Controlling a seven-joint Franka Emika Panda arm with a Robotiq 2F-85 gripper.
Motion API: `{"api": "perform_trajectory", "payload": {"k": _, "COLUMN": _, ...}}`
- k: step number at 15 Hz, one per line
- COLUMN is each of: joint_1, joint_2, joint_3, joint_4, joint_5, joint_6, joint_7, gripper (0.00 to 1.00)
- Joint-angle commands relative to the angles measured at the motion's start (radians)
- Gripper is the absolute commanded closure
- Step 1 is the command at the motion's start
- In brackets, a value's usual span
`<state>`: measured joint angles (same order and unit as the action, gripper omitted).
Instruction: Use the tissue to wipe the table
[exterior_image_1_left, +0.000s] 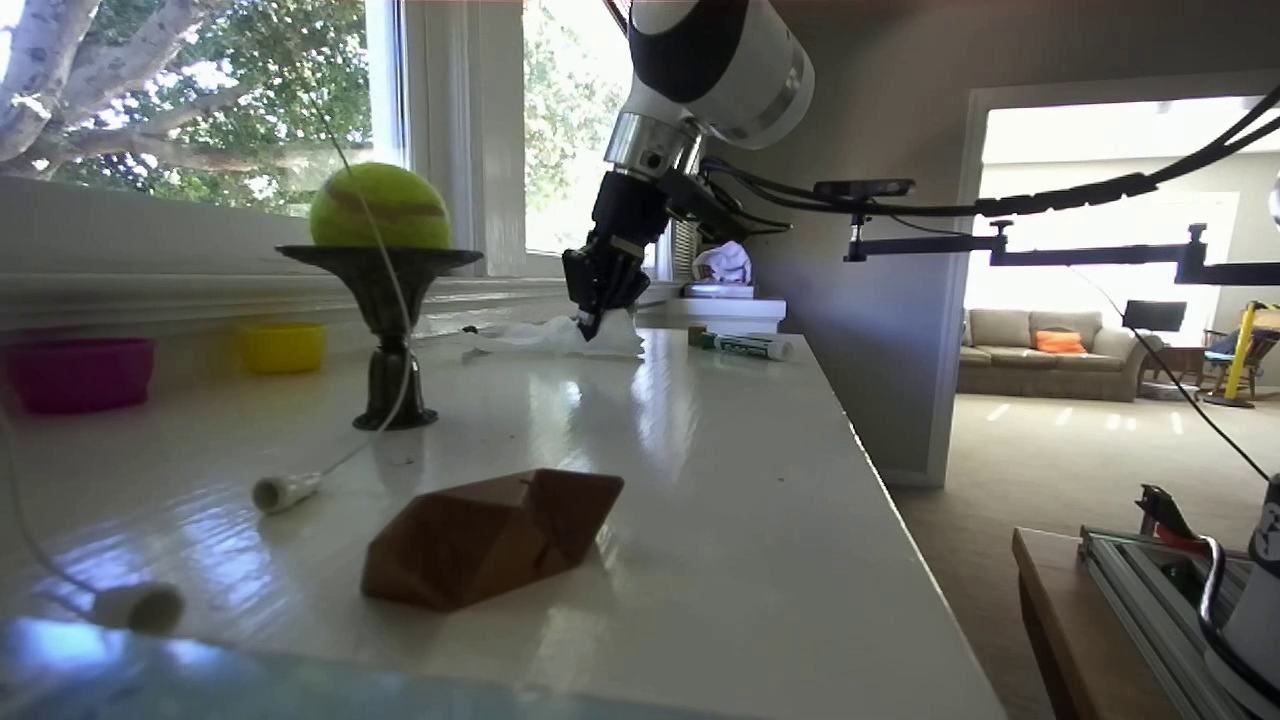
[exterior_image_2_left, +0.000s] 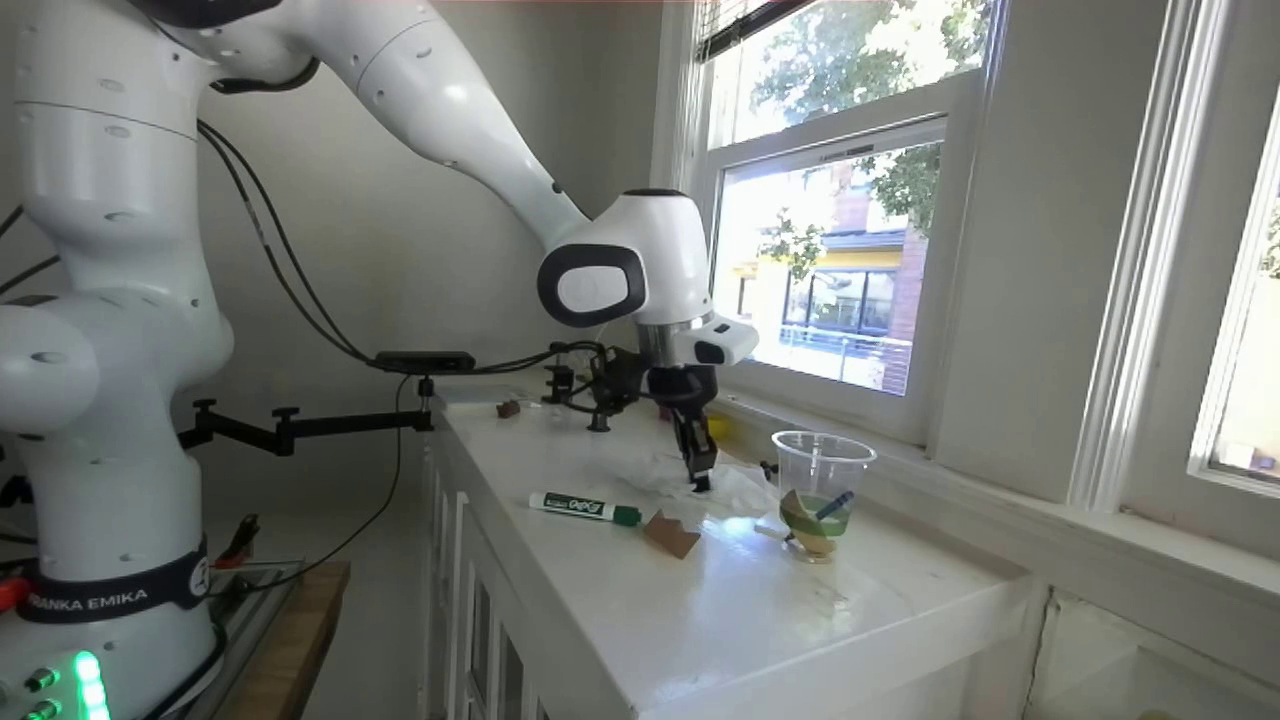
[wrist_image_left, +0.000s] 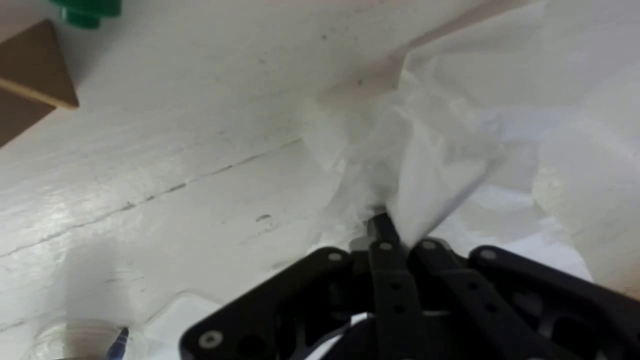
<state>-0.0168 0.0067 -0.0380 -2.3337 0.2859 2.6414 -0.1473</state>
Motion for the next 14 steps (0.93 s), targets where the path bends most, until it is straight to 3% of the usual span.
{"api": "perform_trajectory", "payload": {"k": 1, "joint_1": 0.012, "joint_2": -0.005, "joint_3": 0.022, "joint_4": -0.020, "joint_5": 0.008, "joint_6": 0.003, "joint_7": -0.015, "gripper": 1.00}}
{"api": "perform_trajectory", "payload": {"k": 9, "joint_1": 0.107, "joint_2": -0.084, "joint_3": 0.119, "joint_4": -0.084, "joint_5": 0.033, "joint_6": 0.003, "joint_7": -0.082, "gripper": 1.00}}
{"api": "perform_trajectory", "payload": {"k": 14, "joint_1": 0.105, "joint_2": -0.046, "joint_3": 0.105, "joint_4": -0.054, "joint_5": 0.014, "joint_6": -0.012, "joint_7": -0.052, "gripper": 1.00}}
